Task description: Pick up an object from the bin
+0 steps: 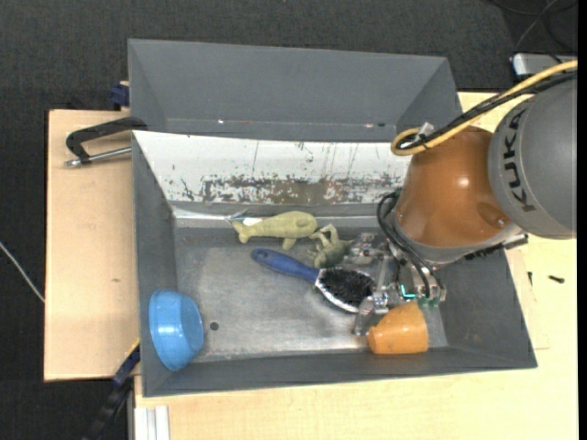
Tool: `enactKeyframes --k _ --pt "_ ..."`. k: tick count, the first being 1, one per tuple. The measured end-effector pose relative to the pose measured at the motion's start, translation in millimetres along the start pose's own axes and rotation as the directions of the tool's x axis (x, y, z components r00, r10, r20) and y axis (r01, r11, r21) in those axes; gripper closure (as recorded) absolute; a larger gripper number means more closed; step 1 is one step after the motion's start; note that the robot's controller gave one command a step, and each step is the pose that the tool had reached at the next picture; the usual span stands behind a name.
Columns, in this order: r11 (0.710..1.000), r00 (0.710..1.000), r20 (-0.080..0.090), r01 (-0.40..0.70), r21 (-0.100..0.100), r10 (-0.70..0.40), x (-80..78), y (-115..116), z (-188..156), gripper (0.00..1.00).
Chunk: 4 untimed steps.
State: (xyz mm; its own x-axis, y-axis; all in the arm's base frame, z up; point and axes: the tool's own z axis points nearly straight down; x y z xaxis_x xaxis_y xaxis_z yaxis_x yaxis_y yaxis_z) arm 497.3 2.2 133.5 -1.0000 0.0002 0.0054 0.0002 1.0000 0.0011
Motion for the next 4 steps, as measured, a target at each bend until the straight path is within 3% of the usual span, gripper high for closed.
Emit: enactKeyframes --k 1,2,4 --pt "0.990 0.990 0.013 -0.142 0.002 0.142 -48.3 -22 60 0.00" --pt "0.975 0.975 -0.009 -0.222 0.012 0.222 -93.8 17 61 0.00" --pt "0.975 0.975 -0.007 -0.224 0.004 0.224 -89.8 14 60 0.00"
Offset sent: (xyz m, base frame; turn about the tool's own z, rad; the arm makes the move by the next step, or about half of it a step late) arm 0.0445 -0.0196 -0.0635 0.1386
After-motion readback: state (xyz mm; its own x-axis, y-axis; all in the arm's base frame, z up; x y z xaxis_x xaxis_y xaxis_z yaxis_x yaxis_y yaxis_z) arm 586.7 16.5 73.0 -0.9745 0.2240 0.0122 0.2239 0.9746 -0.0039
